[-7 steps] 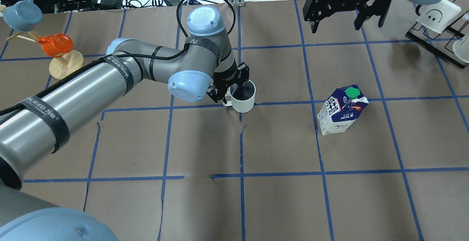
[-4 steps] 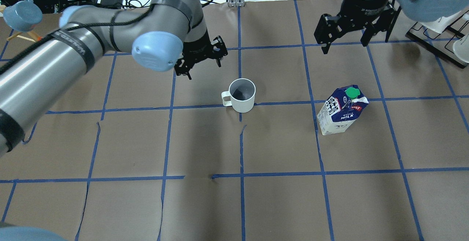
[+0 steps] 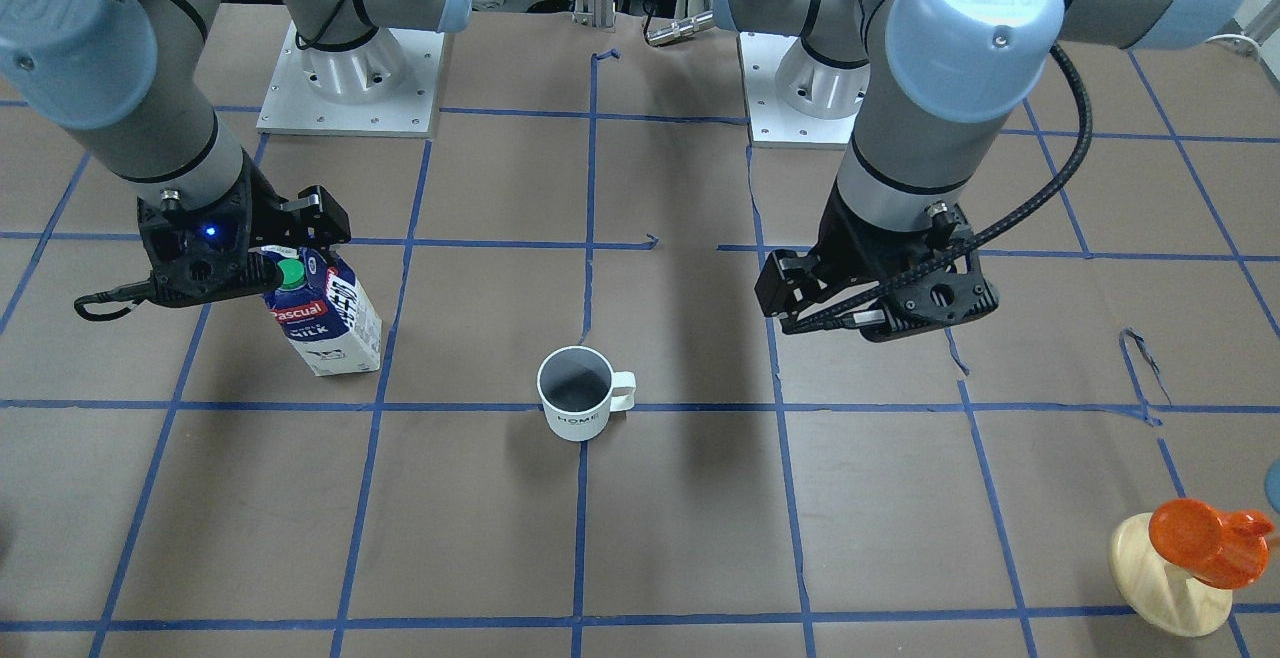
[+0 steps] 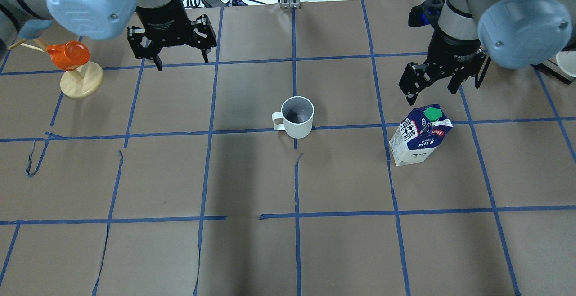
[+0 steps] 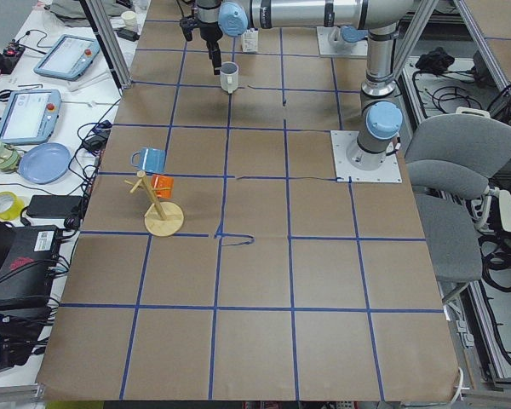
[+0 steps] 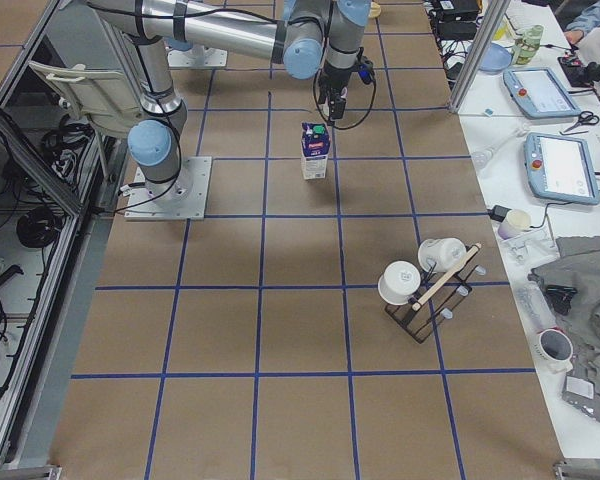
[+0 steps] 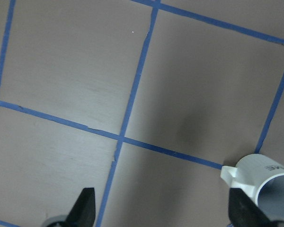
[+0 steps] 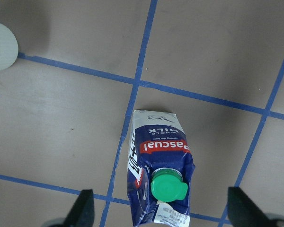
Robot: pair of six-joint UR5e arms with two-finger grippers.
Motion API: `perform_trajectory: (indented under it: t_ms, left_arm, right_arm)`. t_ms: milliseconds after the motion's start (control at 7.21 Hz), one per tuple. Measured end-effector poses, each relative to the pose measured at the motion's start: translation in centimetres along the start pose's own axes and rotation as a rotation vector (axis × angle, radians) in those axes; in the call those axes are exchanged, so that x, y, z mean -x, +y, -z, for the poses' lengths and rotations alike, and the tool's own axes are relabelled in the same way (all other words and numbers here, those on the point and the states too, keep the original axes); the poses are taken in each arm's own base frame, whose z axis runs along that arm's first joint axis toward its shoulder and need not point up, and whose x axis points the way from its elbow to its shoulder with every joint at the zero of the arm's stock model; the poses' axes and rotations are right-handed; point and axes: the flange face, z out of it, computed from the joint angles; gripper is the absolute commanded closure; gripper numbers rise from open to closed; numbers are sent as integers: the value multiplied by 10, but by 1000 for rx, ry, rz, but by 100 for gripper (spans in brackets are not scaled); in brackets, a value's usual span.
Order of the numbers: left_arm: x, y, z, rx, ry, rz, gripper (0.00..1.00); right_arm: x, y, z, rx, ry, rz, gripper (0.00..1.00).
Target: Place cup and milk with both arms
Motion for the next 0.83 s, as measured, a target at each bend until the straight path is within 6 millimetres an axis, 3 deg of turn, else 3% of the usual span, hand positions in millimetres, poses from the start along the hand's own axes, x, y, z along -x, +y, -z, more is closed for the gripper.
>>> perform_trajectory:
  t_ms: [139,416,554,832]
  left_arm:
    - [10,10,3,9,-19,-15,0]
    - [20,34,9,21,-29,-22,0]
    - [23,43,10,25,-28,-23,0]
    - [30,53,17,6,-8,-35,0]
  right_arm:
    - [-4,4,-18,19,0,-6,16]
    - [-5,11,-41,54,4,-11,50]
    - [-5,12,-44,54,9,-18,61]
    - [-4,10,-43,40,7,-39,70]
